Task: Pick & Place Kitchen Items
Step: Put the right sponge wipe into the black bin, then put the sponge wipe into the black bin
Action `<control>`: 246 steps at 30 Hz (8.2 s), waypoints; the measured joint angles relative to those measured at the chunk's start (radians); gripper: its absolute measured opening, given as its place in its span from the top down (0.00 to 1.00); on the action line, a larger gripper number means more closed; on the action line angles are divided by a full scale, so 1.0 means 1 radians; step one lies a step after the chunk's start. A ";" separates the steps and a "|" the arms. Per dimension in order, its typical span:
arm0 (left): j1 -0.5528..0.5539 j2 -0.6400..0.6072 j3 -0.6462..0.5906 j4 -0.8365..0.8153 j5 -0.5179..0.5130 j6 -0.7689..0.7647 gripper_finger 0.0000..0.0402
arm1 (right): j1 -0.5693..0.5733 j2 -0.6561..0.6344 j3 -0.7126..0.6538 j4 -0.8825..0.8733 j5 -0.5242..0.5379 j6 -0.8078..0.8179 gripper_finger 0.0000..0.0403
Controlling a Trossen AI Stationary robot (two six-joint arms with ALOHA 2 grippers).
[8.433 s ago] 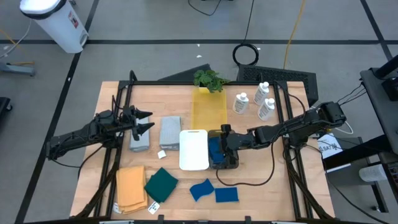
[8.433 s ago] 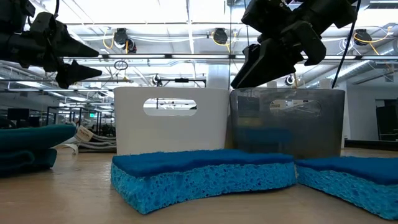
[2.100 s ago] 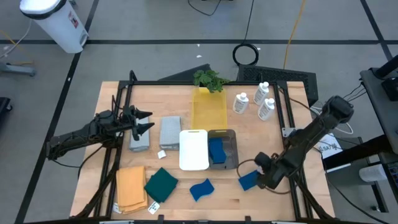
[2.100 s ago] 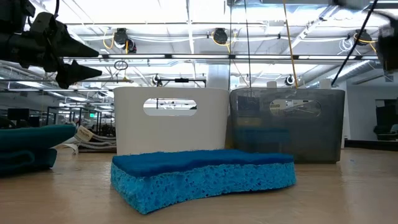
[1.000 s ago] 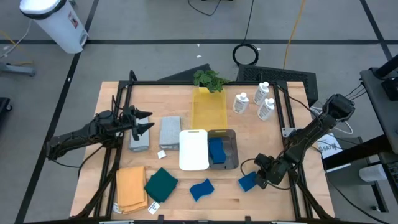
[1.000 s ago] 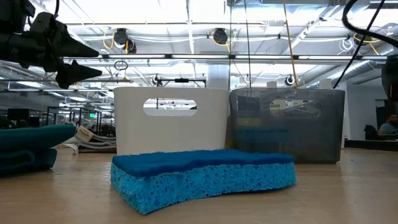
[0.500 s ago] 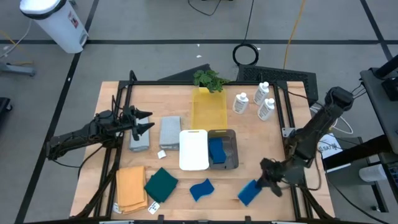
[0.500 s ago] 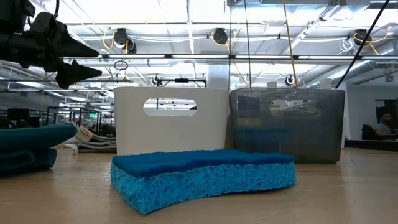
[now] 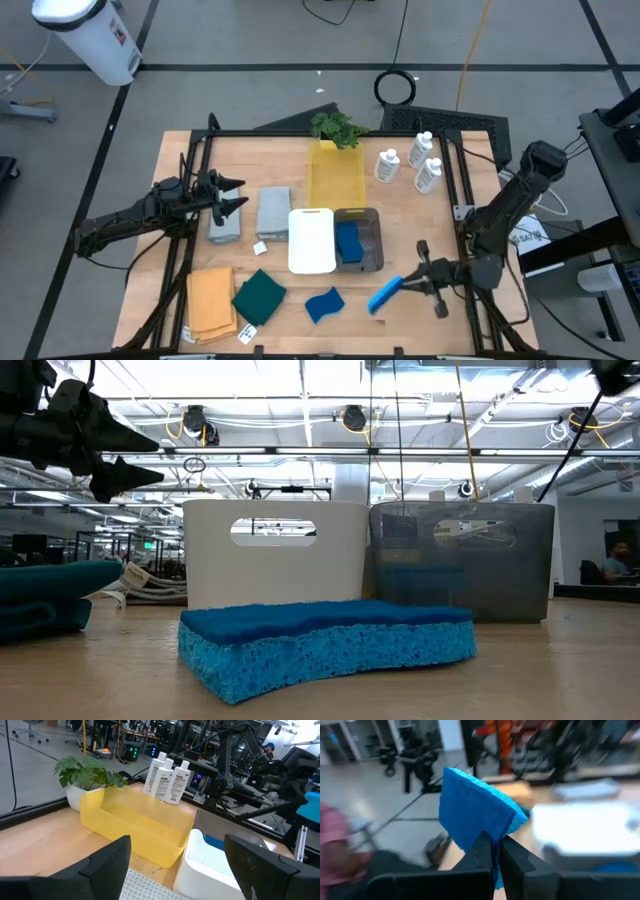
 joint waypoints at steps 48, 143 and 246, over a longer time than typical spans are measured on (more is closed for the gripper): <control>0.000 0.000 0.000 0.000 0.000 0.000 0.19 | -0.661 0.210 0.636 -0.991 -0.232 -0.474 1.00; 0.000 0.000 0.000 0.000 0.000 0.000 0.19 | -0.980 0.507 0.589 -1.056 -0.694 -0.497 0.62; 0.000 0.000 0.000 0.000 0.000 0.000 0.19 | -0.810 -0.717 -0.262 -0.318 -0.672 -0.334 0.65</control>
